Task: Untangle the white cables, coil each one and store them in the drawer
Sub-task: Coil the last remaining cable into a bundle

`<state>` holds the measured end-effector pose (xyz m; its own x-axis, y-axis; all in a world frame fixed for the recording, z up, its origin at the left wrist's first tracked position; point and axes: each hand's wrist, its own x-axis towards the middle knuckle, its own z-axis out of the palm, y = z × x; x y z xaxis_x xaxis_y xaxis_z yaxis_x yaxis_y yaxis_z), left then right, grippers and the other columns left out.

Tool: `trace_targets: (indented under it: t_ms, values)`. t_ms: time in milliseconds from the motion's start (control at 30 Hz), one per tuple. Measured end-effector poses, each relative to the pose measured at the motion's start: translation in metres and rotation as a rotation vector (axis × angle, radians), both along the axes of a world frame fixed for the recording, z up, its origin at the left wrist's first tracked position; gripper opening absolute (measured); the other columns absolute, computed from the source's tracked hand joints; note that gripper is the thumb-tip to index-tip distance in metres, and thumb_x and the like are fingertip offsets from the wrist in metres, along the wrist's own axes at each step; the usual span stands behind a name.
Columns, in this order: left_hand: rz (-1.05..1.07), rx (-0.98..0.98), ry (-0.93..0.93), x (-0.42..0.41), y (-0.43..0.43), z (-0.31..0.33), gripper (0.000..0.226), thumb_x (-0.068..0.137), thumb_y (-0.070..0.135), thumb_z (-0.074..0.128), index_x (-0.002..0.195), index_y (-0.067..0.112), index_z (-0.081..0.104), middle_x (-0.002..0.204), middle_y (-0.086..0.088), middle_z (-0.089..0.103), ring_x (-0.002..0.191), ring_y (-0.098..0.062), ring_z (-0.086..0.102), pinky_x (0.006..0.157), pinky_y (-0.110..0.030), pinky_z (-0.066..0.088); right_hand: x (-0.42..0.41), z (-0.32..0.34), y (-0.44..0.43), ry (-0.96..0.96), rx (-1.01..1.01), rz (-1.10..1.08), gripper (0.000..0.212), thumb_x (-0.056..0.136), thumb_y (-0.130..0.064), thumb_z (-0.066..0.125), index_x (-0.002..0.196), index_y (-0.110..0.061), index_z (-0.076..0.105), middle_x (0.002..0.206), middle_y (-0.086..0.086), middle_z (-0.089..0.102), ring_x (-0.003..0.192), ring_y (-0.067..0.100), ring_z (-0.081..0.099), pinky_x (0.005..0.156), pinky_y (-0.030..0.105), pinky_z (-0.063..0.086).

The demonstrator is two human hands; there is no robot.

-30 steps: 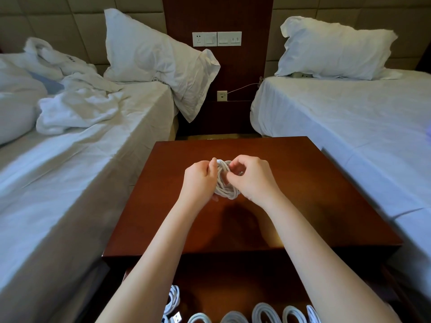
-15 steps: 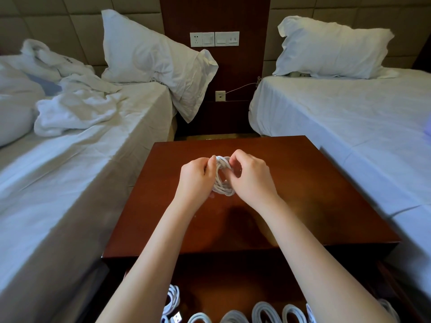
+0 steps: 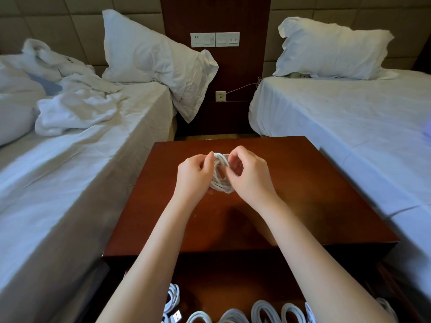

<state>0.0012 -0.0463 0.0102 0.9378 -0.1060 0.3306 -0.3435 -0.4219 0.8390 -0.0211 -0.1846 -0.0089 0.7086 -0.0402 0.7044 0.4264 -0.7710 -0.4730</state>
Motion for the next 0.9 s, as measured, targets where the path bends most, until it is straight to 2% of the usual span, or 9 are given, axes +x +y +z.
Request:
trace_targets:
  t_ms: [133,233,300,400,500,567,700,833,900]
  values:
    - [-0.001,-0.045,0.021,0.001,0.003,0.0,0.037,0.101,0.028,0.044,0.073,0.012,0.063,0.058,-0.004,0.059,0.039,-0.007,0.057,0.037,-0.016,0.04,-0.002,0.006,-0.003,0.042,0.103,0.082,0.01,0.094,-0.023,0.063,0.091,-0.013,0.063,0.083,-0.01,0.063,0.073,0.004,0.062,0.059,0.01,0.049]
    - [0.015,-0.063,0.024,0.003,0.007,0.0,0.041,0.101,0.028,0.044,0.067,0.011,0.059,0.057,-0.005,0.058,0.037,-0.008,0.056,0.037,-0.015,0.039,-0.002,0.009,-0.008,0.081,0.204,0.063,0.012,0.098,-0.016,0.054,0.096,-0.014,0.065,0.08,-0.014,0.062,0.077,0.002,0.062,0.063,0.01,0.051]
    - [0.02,-0.085,0.02,0.004,0.009,0.0,0.043,0.101,0.028,0.044,0.063,0.011,0.057,0.054,-0.005,0.056,0.037,-0.009,0.056,0.037,-0.018,0.04,-0.003,0.013,-0.013,0.133,0.217,0.068,0.012,0.096,-0.011,0.056,0.098,-0.014,0.067,0.082,-0.014,0.062,0.078,0.001,0.06,0.065,0.009,0.049]
    - [0.001,-0.126,0.018,0.005,0.01,0.0,0.043,0.101,0.03,0.043,0.077,0.002,0.065,0.057,-0.006,0.059,0.043,-0.016,0.06,0.043,-0.032,0.05,-0.005,0.016,-0.018,0.288,0.23,0.141,0.01,0.091,-0.013,0.063,0.095,-0.018,0.071,0.087,-0.003,0.064,0.082,0.009,0.059,0.069,0.015,0.049]
    - [0.005,-0.134,-0.022,0.004,0.009,-0.001,0.038,0.101,0.029,0.044,0.082,0.006,0.067,0.06,-0.006,0.061,0.045,-0.014,0.061,0.041,-0.028,0.052,-0.006,0.02,-0.02,0.413,0.372,0.247,0.014,0.092,-0.023,0.064,0.095,-0.014,0.074,0.09,-0.002,0.068,0.088,0.011,0.064,0.077,0.023,0.053]
    - [0.003,-0.11,-0.059,0.004,0.009,-0.003,0.036,0.101,0.028,0.044,0.084,0.007,0.068,0.063,-0.007,0.063,0.046,-0.013,0.062,0.04,-0.025,0.05,-0.006,0.022,-0.018,0.412,0.347,0.252,0.019,0.089,-0.03,0.068,0.097,-0.014,0.075,0.088,-0.003,0.07,0.087,0.011,0.065,0.076,0.027,0.055]
    - [-0.019,-0.078,-0.112,0.001,0.004,-0.006,0.03,0.1,0.025,0.045,0.096,0.007,0.069,0.067,-0.001,0.064,0.049,-0.005,0.063,0.039,-0.017,0.046,-0.008,0.022,-0.008,0.294,0.177,0.129,0.015,0.085,-0.034,0.072,0.088,-0.019,0.071,0.074,-0.012,0.063,0.069,0.001,0.057,0.058,0.014,0.047]
    - [-0.026,-0.046,-0.155,-0.001,0.002,-0.007,0.027,0.1,0.022,0.046,0.102,0.008,0.069,0.068,0.006,0.062,0.051,0.002,0.062,0.04,-0.01,0.041,-0.01,0.021,-0.004,0.28,0.049,0.042,0.014,0.09,-0.032,0.066,0.09,-0.018,0.066,0.083,-0.008,0.067,0.074,0.009,0.064,0.063,0.029,0.058]
    - [-0.019,-0.015,-0.158,0.0,0.004,-0.008,0.027,0.1,0.022,0.047,0.105,0.007,0.069,0.068,0.009,0.06,0.051,0.004,0.061,0.04,-0.009,0.04,-0.011,0.021,-0.002,0.259,-0.029,-0.003,0.013,0.09,-0.03,0.064,0.091,-0.017,0.064,0.084,-0.005,0.068,0.074,0.011,0.064,0.063,0.03,0.058]
